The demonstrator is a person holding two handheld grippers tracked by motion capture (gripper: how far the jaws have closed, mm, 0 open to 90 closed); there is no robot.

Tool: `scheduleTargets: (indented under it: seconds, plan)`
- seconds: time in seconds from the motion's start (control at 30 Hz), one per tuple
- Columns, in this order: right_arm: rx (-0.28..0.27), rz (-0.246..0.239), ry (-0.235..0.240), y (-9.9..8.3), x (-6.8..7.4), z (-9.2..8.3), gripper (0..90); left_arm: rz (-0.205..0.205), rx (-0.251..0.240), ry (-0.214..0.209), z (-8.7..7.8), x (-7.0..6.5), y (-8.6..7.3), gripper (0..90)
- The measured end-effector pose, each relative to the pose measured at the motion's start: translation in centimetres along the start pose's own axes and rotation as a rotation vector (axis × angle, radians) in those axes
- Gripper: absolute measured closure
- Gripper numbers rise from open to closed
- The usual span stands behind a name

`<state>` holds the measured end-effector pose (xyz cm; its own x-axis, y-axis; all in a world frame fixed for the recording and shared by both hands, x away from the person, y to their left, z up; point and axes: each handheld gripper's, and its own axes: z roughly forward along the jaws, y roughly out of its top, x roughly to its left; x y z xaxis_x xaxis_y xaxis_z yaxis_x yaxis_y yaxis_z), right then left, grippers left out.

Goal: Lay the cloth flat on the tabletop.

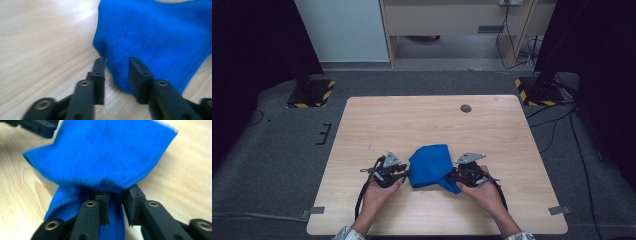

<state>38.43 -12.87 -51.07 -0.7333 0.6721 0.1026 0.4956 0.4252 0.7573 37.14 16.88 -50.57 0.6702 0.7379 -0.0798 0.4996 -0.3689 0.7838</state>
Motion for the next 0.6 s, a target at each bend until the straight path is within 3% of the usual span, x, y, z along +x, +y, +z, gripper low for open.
scheduleTargets:
  seconds: [0.13, 0.2, 0.37, 0.5, 0.53, 0.6]
  plan:
    - [-0.040, -0.015, 0.014, 0.8, 0.1, -0.2, 68.1, 0.005, -0.050, -0.016, -0.8, -0.4, 0.2, 60.8]
    - [-0.060, -0.022, 0.016, 1.4, 0.1, 0.0, 66.3, 0.004, -0.092, -0.049, -1.1, -1.1, 0.7, 59.8]
    - [-0.103, -0.035, 0.040, 2.3, 0.7, 1.3, 64.9, 0.013, -0.106, -0.062, -0.7, -1.8, 1.1, 58.6]
    - [-0.072, -0.049, 0.041, 2.9, 1.3, 2.8, 65.6, -0.007, -0.099, -0.061, -0.4, -1.5, 0.9, 58.8]
    - [-0.053, -0.061, 0.032, 2.9, 1.6, 3.5, 66.3, -0.032, -0.107, -0.075, -0.2, -1.2, 1.0, 58.5]
    - [-0.048, -0.064, 0.037, 2.8, 1.8, 3.6, 66.1, -0.046, -0.119, -0.086, -0.1, -1.0, 1.1, 57.6]
